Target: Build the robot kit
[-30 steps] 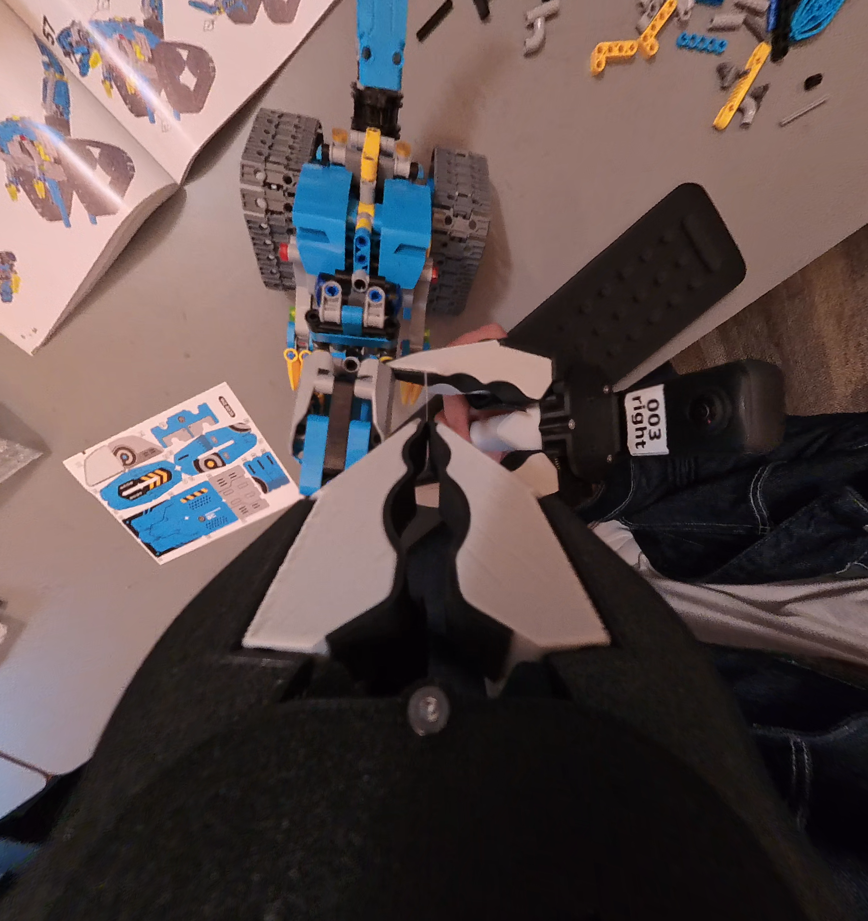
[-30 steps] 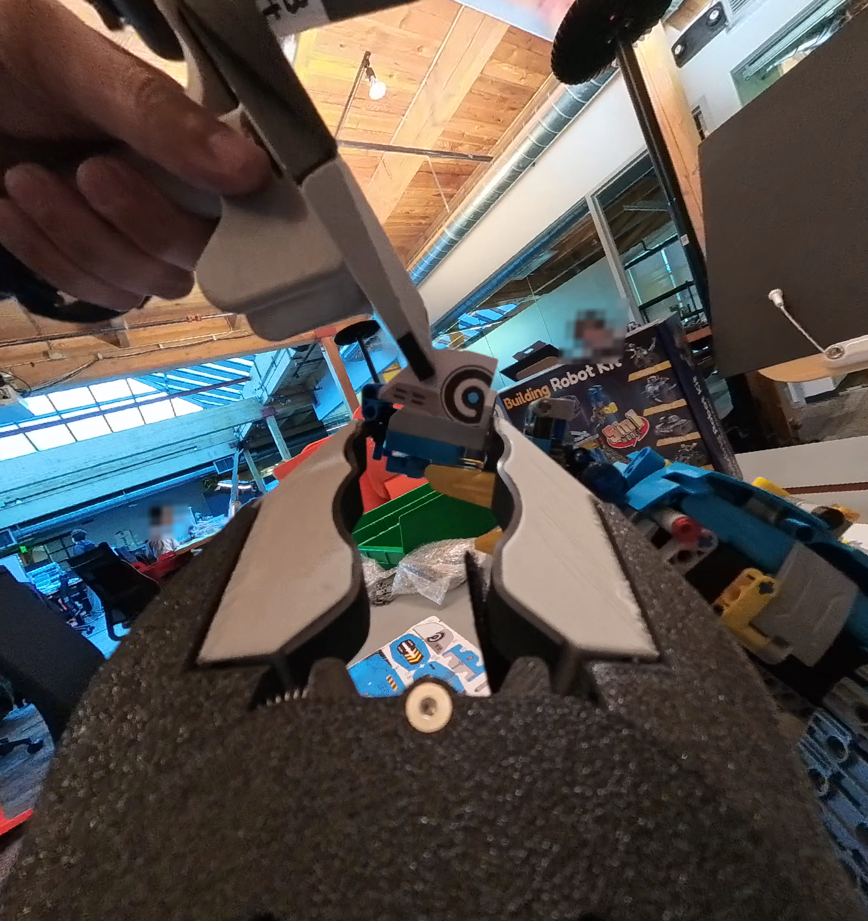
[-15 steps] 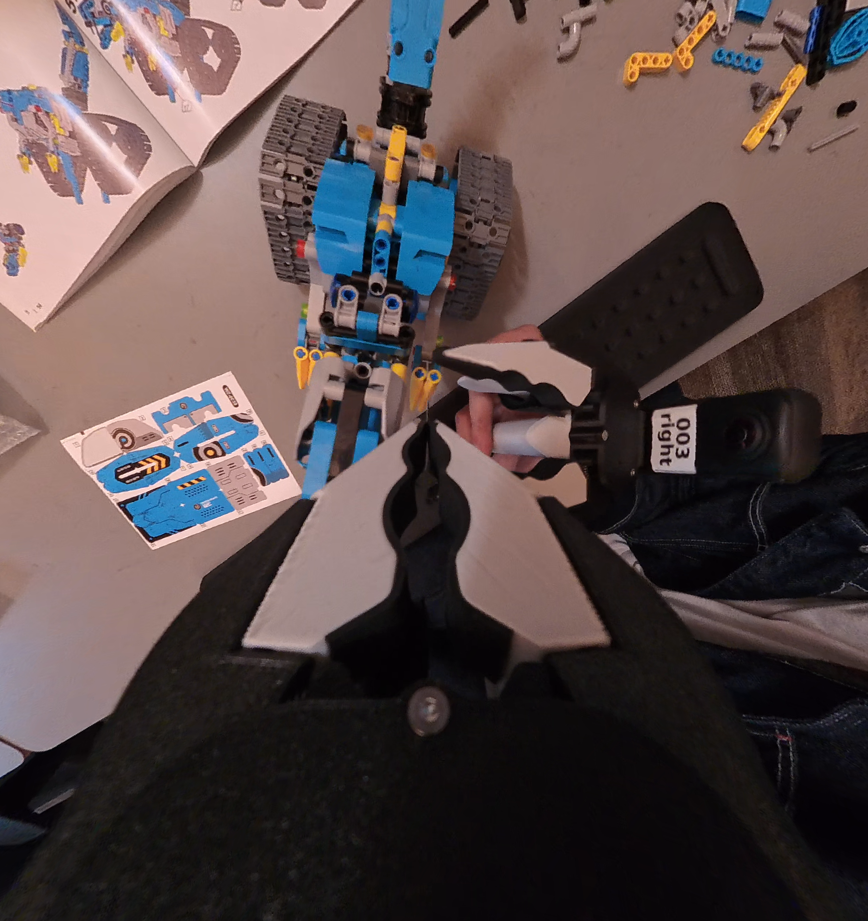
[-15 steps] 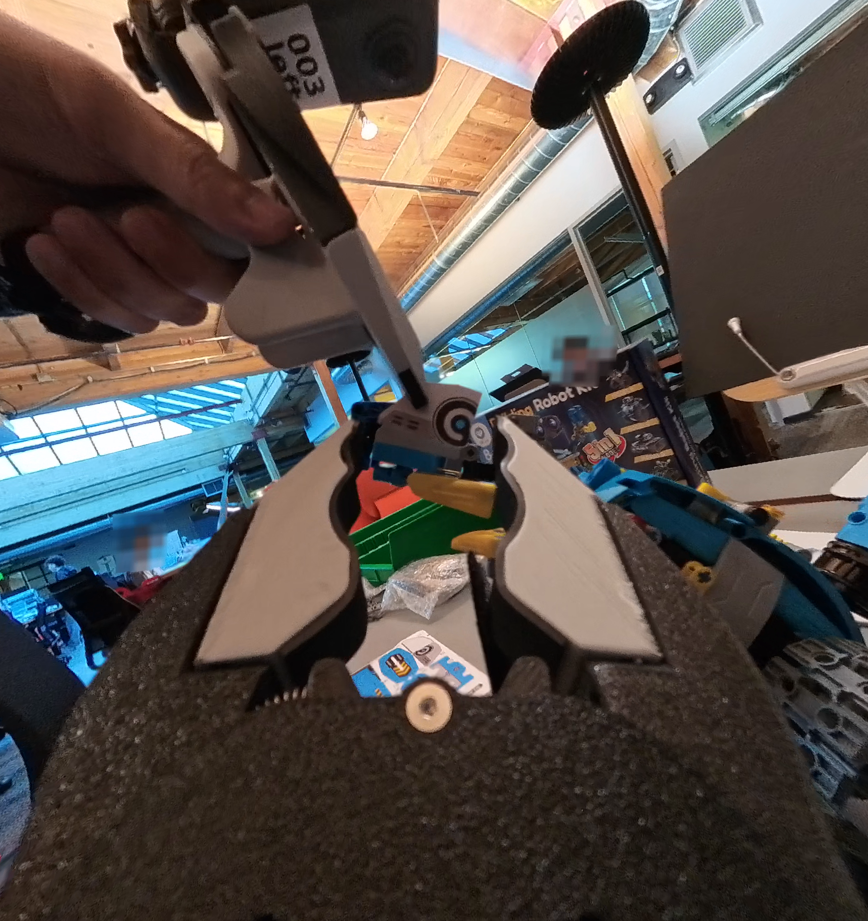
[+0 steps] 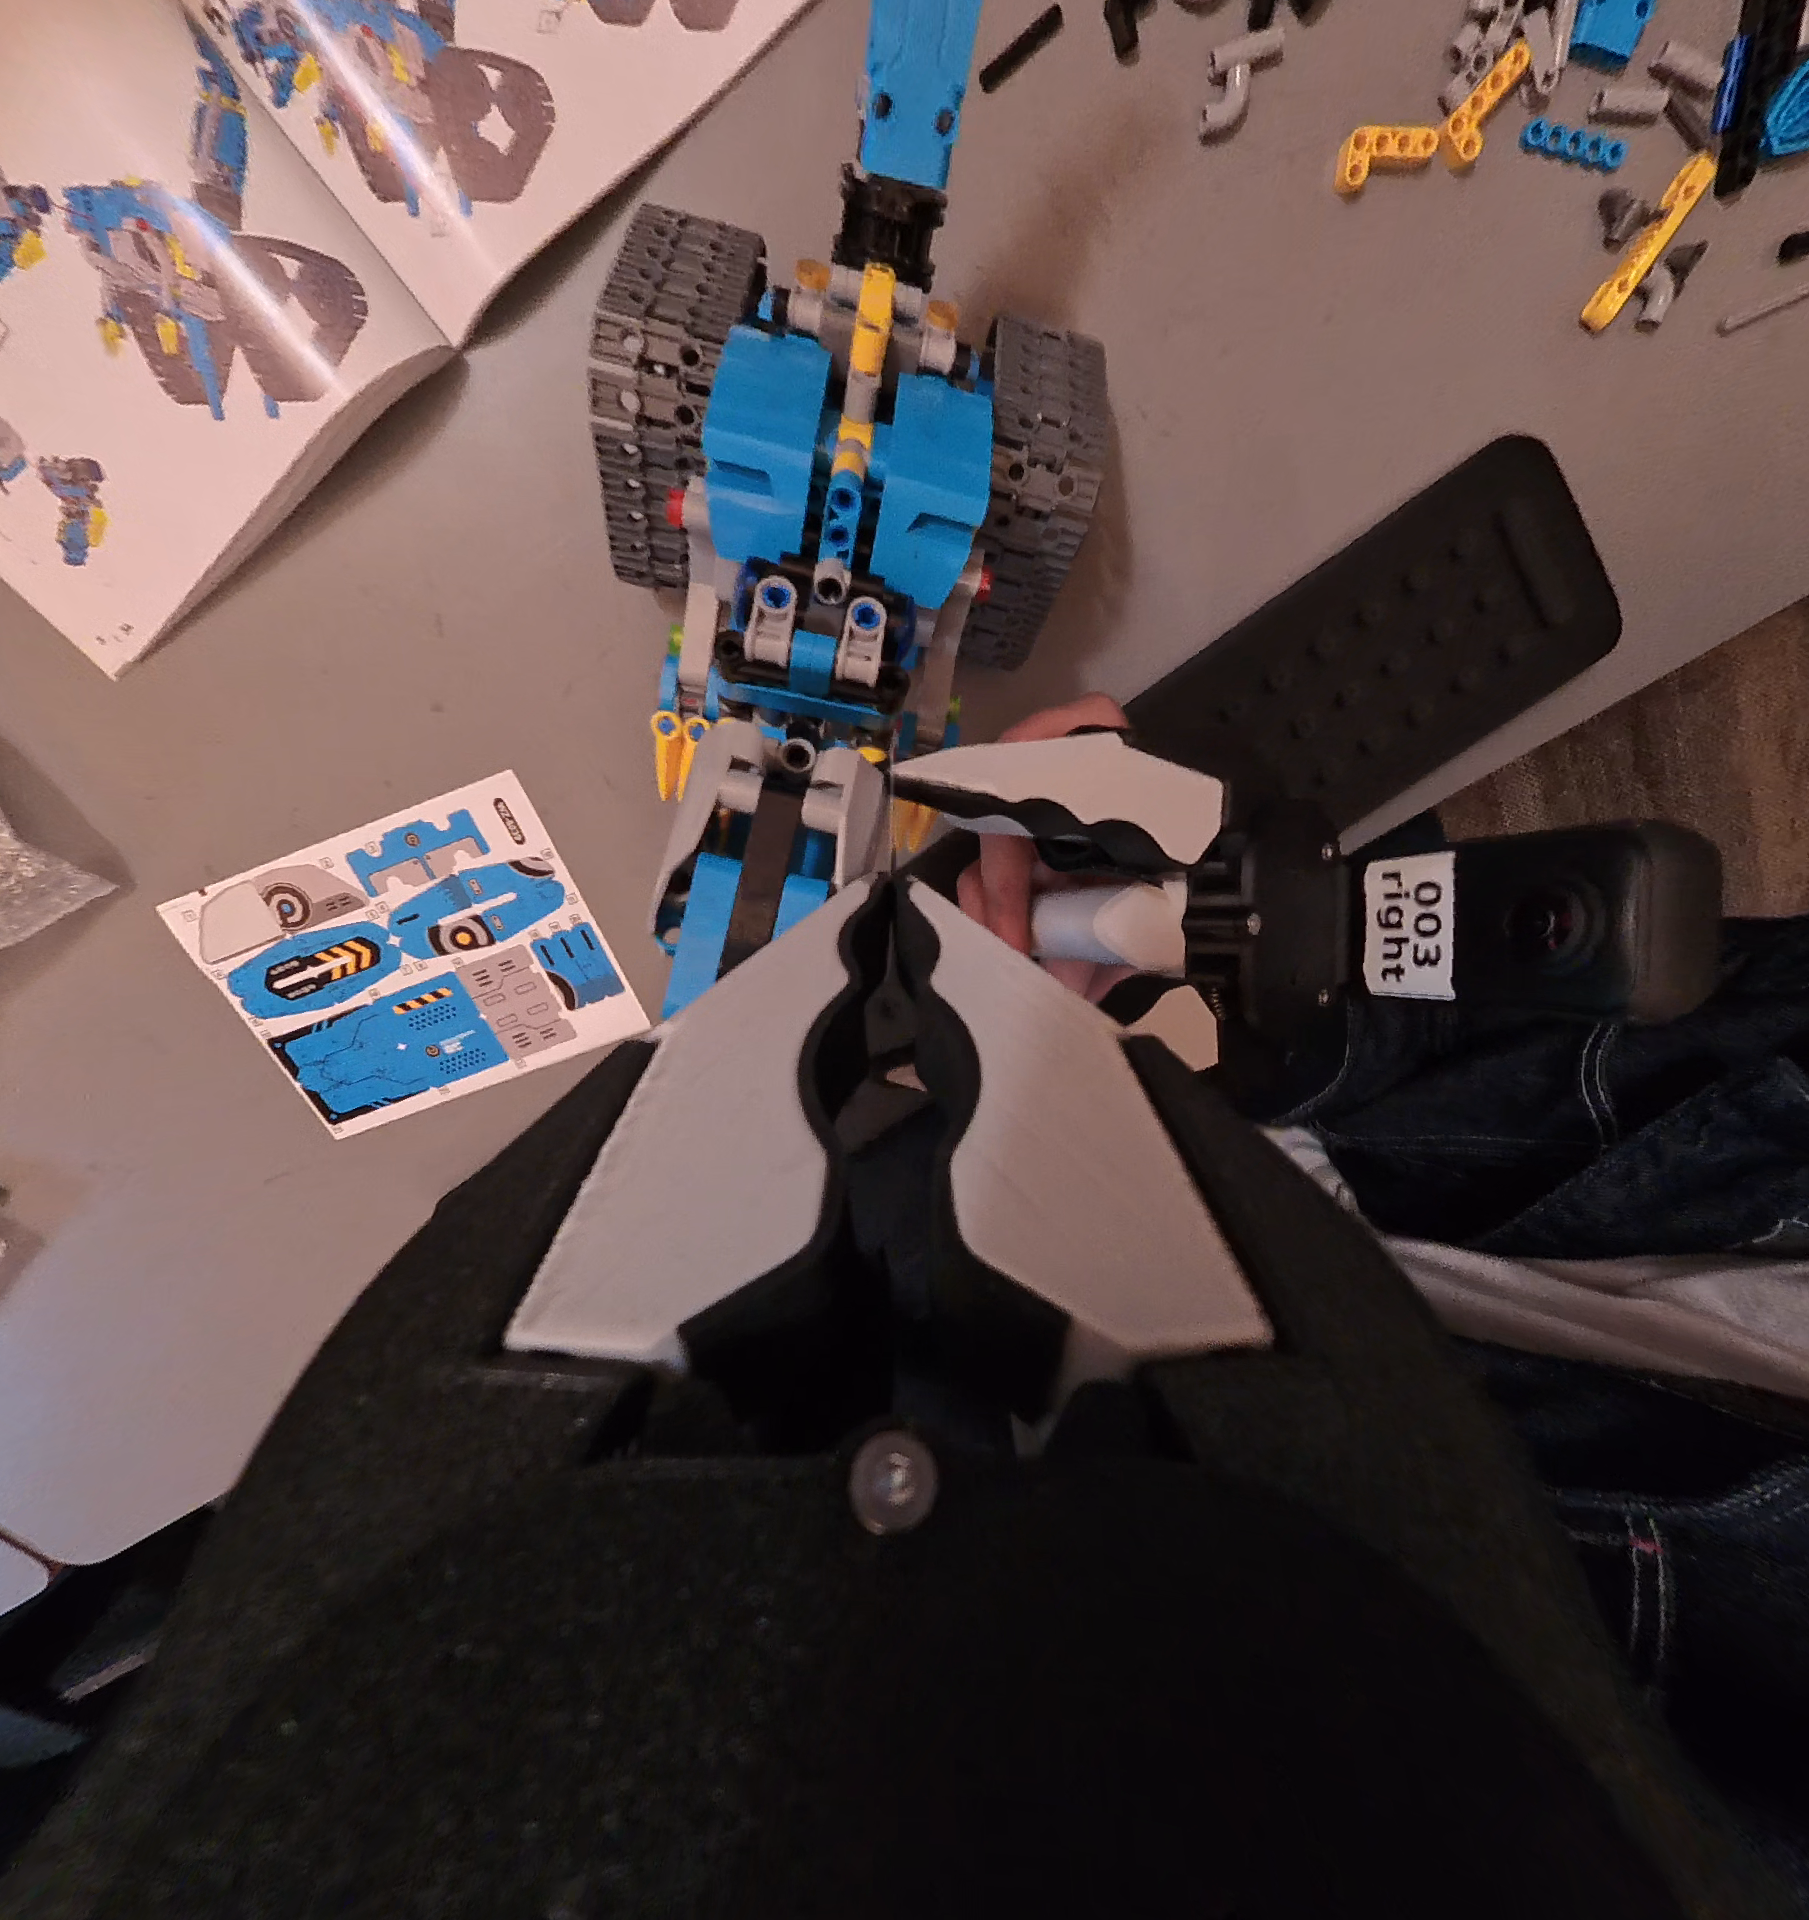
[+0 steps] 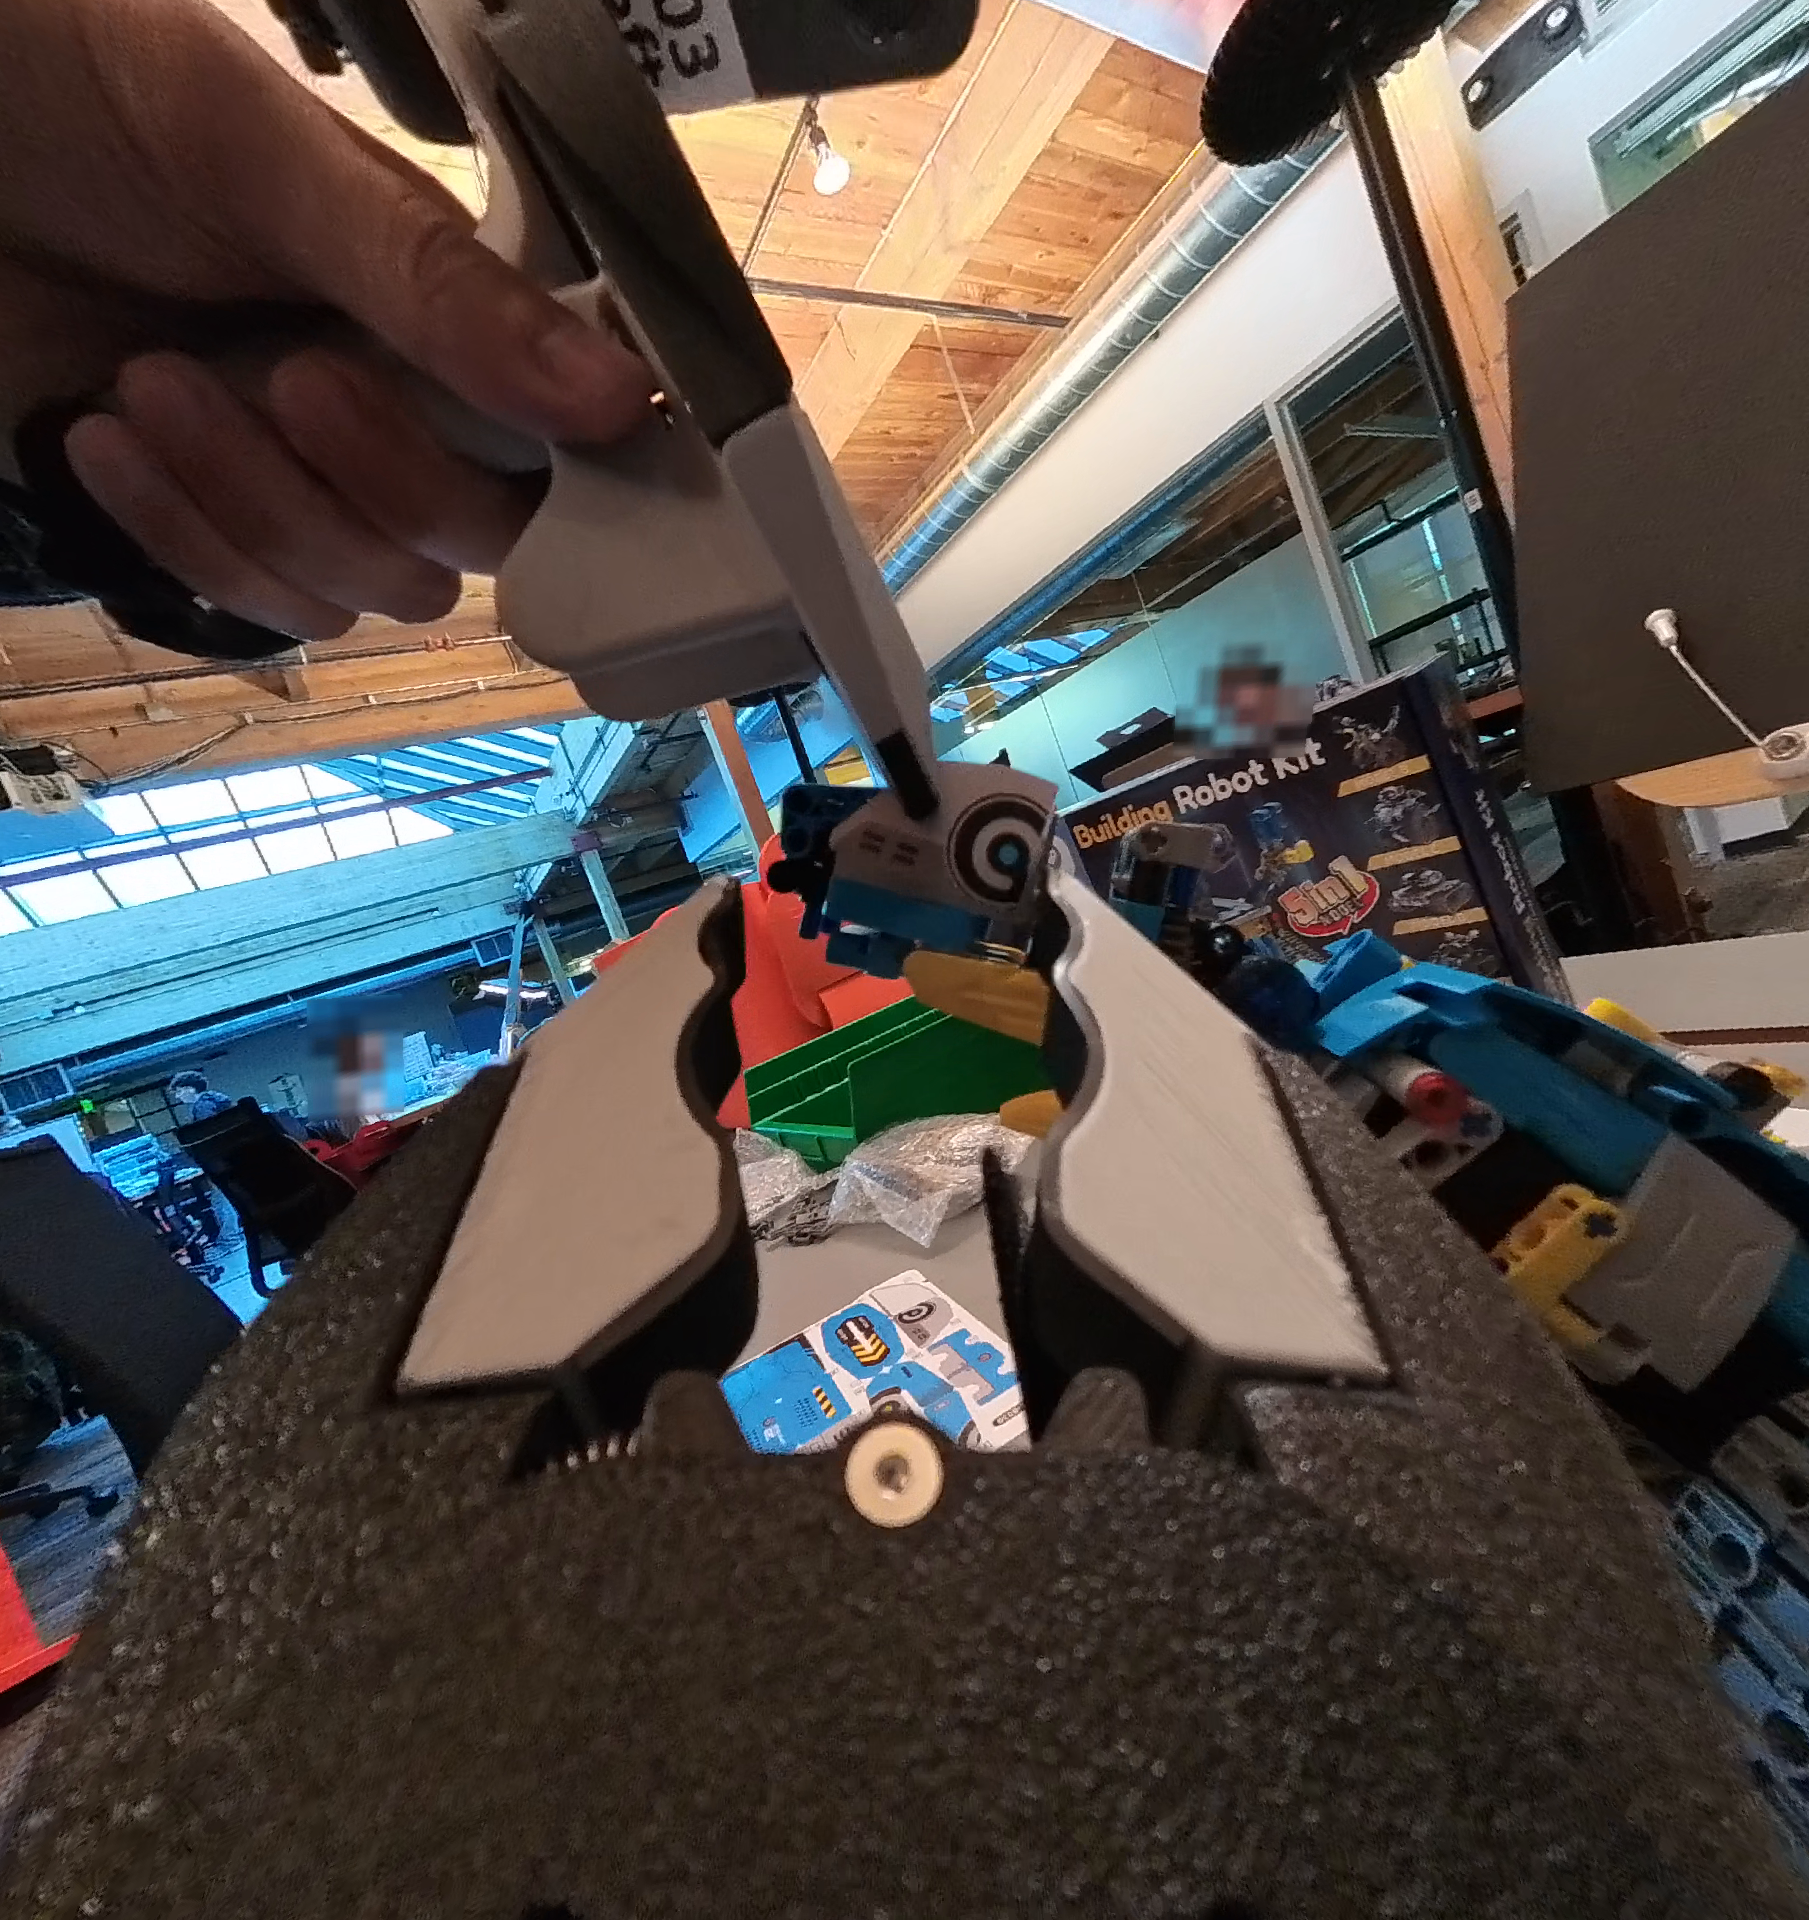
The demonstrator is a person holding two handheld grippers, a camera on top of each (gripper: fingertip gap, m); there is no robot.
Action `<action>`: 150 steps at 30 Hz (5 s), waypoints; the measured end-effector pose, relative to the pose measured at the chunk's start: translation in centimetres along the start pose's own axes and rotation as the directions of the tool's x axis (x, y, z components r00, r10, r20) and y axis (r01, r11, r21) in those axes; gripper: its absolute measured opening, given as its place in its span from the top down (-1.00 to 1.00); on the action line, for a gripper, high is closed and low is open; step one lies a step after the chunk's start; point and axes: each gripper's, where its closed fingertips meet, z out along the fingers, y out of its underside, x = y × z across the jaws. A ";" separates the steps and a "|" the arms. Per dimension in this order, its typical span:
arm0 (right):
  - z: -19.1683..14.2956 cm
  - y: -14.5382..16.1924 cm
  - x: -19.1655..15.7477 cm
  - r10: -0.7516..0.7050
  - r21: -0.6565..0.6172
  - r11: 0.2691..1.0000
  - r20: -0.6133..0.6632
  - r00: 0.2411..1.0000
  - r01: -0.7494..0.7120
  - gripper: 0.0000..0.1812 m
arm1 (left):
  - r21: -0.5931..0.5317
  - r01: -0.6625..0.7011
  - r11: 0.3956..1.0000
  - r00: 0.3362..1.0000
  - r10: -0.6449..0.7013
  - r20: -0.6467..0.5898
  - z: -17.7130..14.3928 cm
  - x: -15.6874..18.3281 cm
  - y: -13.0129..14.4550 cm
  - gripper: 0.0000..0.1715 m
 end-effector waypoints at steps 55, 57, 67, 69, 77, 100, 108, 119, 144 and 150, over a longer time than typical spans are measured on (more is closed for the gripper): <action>-1.0 -1.1 -0.1 -0.040 0.037 0.998 -0.024 0.999 0.041 0.55 | 0.036 -0.004 0.999 1.000 0.005 -0.003 0.4 -0.1 0.4 1.00; -0.7 -0.5 -0.2 -0.033 0.003 0.999 -0.018 0.999 0.033 0.54 | 0.038 -0.008 0.999 1.000 0.008 0.001 0.3 -0.1 0.3 1.00; -0.8 -0.4 0.0 -0.014 0.001 1.000 -0.018 1.000 0.014 0.56 | 0.035 -0.008 0.999 1.000 0.008 -0.003 0.4 0.0 0.4 1.00; -0.8 -0.5 0.2 0.000 0.008 1.000 -0.020 1.000 0.000 0.55 | 0.043 -0.012 0.999 1.000 0.012 -0.002 0.2 0.1 0.4 1.00; -1.7 -2.7 -0.4 -0.009 0.111 0.994 0.049 0.999 0.003 0.48 | 0.168 -0.140 0.976 0.987 0.126 0.096 -2.6 0.8 1.6 1.00; -5.3 -3.7 -3.1 0.109 -0.534 0.636 0.777 0.620 0.557 0.64 | 0.451 -0.676 0.583 0.733 0.595 0.329 -0.5 4.0 6.4 1.00; -8.0 -0.3 -6.1 -0.041 -0.414 0.312 0.893 0.447 0.855 0.75 | 0.499 -0.669 0.551 0.738 0.574 0.355 2.3 4.1 8.8 1.00; -8.6 2.2 -6.7 -0.042 -0.379 0.120 0.922 0.386 0.918 0.86 | 0.495 -0.675 0.546 0.733 0.574 0.365 2.7 4.5 10.2 1.00; -1.5 -6.4 -2.0 0.169 -0.399 0.419 0.917 0.361 0.816 1.00 | 0.928 -0.176 0.330 0.940 0.336 0.059 -0.5 -1.4 4.2 0.10; -0.9 -4.7 0.2 0.342 -0.436 0.552 0.896 0.283 0.711 1.00 | 0.972 -0.122 0.201 0.944 0.326 0.051 -0.5 -1.4 1.0 0.22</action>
